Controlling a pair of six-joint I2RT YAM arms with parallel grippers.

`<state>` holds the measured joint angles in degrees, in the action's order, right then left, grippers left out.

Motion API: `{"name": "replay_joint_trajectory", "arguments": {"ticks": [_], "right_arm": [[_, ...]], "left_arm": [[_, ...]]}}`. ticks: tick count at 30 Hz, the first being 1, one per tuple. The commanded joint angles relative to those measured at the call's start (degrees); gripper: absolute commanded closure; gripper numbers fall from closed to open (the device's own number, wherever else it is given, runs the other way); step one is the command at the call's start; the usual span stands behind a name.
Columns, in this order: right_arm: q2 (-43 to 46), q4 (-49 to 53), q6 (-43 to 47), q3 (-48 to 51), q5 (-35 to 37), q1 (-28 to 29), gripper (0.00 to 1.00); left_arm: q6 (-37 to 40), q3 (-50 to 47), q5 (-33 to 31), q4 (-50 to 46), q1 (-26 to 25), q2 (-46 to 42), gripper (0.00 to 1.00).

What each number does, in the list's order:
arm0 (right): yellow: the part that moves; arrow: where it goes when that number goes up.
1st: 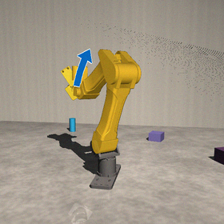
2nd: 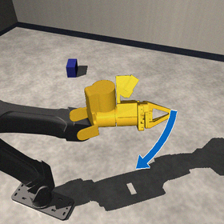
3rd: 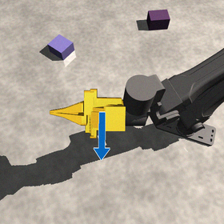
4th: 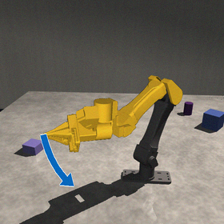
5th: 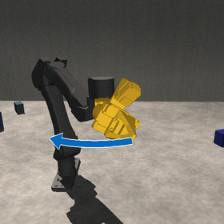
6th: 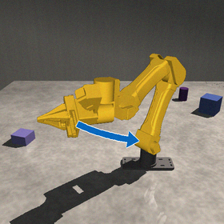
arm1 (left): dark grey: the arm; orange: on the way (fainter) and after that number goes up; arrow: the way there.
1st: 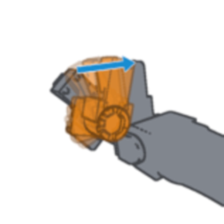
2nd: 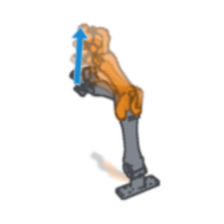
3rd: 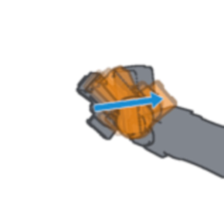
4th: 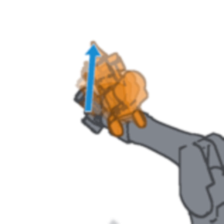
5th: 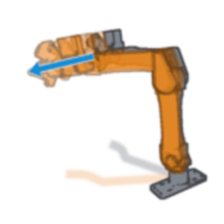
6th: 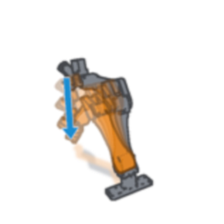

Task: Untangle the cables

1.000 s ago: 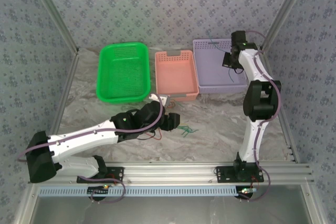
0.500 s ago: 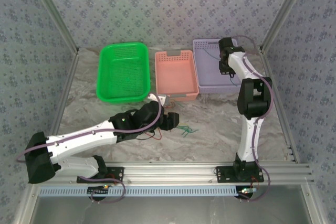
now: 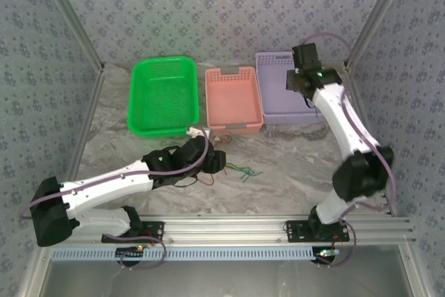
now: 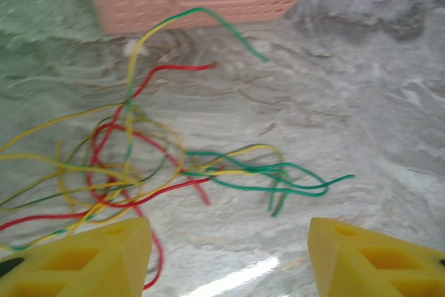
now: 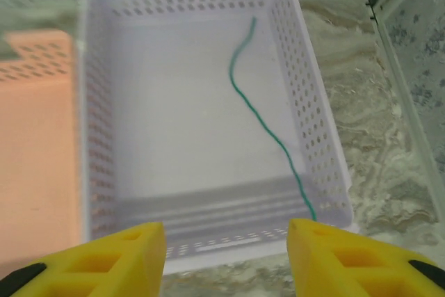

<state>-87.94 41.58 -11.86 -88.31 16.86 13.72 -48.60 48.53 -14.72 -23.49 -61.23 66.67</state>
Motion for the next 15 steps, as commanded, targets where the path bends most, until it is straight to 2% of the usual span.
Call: {"name": "replay_joint_trajectory", "arguments": {"ticks": [1, 4, 8, 11, 13, 15], "right_arm": [[9.8, -1.4, -7.2, 12.7, -7.3, 2.4, 0.49], [19.5, -2.3, -13.3, 24.3, -10.8, 7.2, 0.50], [28.4, -5.5, -23.5, 37.5, -11.3, 19.1, 0.49], [30.7, -6.9, -32.4, 44.5, -10.5, 26.5, 0.47], [30.8, -8.9, -36.3, 47.5, -10.3, 28.7, 0.43], [30.6, -12.3, -40.4, 50.6, -13.3, 29.2, 0.43]], "left_arm": [[-2.0, -2.7, -1.3, -3.4, 1.3, -3.9, 0.39], [-2.3, -4.2, -0.6, -4.6, 2.4, -5.1, 0.40], [-1.3, -4.6, -0.1, -6.3, 3.1, -4.1, 0.37], [0.1, -4.3, -0.1, -6.5, 3.2, -1.5, 0.37], [0.7, -4.1, 0.1, -5.6, 3.3, 0.8, 0.35], [1.0, -4.1, 0.8, -3.9, 3.3, 3.6, 0.34]]}}
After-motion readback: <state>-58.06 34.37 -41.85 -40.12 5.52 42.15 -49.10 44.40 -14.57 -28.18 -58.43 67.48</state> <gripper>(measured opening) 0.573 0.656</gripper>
